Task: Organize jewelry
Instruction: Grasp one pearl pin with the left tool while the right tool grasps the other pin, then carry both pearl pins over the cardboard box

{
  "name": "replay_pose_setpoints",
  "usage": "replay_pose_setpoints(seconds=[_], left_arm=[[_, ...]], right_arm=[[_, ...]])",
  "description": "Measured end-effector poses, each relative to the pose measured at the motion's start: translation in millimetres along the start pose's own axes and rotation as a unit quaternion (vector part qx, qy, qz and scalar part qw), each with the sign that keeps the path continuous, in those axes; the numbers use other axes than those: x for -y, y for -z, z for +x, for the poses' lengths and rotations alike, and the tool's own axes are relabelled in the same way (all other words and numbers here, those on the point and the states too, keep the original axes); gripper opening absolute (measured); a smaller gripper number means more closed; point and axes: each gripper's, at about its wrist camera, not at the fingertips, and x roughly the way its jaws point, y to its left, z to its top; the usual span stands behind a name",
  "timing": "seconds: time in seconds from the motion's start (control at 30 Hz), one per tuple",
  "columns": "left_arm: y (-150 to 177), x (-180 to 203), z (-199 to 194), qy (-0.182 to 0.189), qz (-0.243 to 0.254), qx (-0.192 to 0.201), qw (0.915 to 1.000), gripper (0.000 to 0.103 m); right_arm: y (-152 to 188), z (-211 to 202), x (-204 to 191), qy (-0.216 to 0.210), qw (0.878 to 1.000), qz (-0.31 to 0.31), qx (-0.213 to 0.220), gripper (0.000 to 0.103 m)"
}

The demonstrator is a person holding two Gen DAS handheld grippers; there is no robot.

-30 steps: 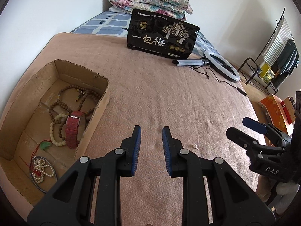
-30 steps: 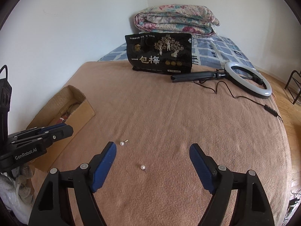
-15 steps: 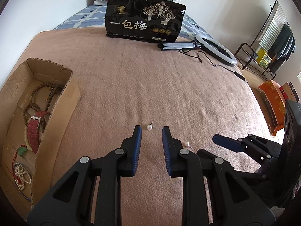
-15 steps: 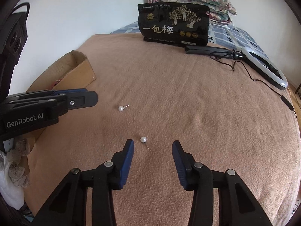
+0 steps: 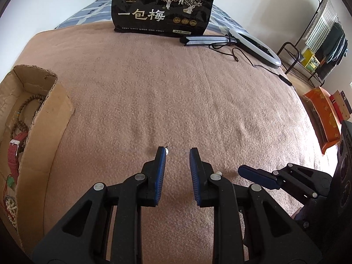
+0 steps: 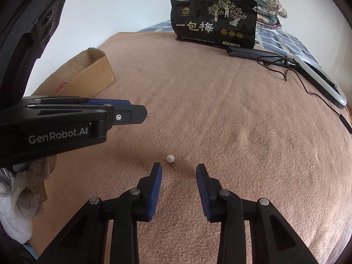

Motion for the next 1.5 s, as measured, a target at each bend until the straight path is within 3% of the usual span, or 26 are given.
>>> replay_pose_setpoints(seconds=[0.1, 0.4, 0.67, 0.83, 1.07, 1.5], left_arm=[[-1.1, 0.6, 6.9, -0.005, -0.001, -0.008, 1.0, 0.014], [-1.4, -6.3, 23.6, -0.018, -0.006, -0.02, 0.9996, 0.013], [-1.4, -7.0, 32.4, -0.019, 0.005, -0.025, 0.9995, 0.007], [0.0, -6.6, 33.3, -0.02, 0.012, -0.019, 0.9995, 0.006], [2.4, -3.4, 32.1, -0.025, 0.029, -0.01, 0.9992, 0.006], [7.9, -1.5, 27.0, -0.012, 0.063, -0.003, 0.9979, 0.006]], right_arm=[[-1.1, 1.9, -1.8, -0.007, 1.0, -0.002, -0.001, 0.031], [-4.5, 7.3, -4.6, -0.007, 1.0, -0.007, -0.002, 0.029], [-8.8, 14.7, -4.7, -0.011, 1.0, -0.008, -0.006, 0.026], [-8.9, 17.4, -4.1, -0.01, 1.0, -0.008, -0.007, 0.023], [-9.3, 18.8, -2.7, -0.009, 1.0, -0.008, -0.008, 0.006], [-6.5, 15.4, 5.4, -0.01, 1.0, 0.001, -0.005, 0.006]])
